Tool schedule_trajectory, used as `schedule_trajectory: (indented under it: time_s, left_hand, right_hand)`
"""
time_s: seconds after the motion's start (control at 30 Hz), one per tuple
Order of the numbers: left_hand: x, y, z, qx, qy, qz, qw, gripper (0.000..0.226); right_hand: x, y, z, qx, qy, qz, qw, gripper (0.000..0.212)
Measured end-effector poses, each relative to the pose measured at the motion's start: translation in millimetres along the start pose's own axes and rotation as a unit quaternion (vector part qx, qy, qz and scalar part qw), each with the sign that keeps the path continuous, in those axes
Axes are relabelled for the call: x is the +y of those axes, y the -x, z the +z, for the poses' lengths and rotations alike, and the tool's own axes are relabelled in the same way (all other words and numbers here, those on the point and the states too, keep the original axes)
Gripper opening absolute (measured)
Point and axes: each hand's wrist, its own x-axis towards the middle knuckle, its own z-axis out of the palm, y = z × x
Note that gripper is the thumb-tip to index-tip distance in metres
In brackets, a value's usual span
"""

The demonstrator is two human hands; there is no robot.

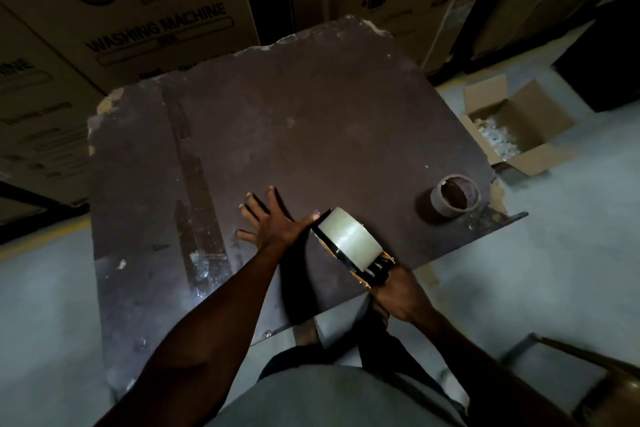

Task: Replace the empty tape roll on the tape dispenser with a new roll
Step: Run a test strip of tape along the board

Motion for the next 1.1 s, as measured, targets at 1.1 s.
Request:
schedule_trajectory:
  time_s: [1.1]
  left_hand:
    - [-15.5, 64.2, 55.5, -0.041, -0.329, 0.426, 0.842, 0.150]
  right_hand:
    - [73.8, 38.7, -16.1, 0.012, 0.071, -0.005, 0.997, 0.057]
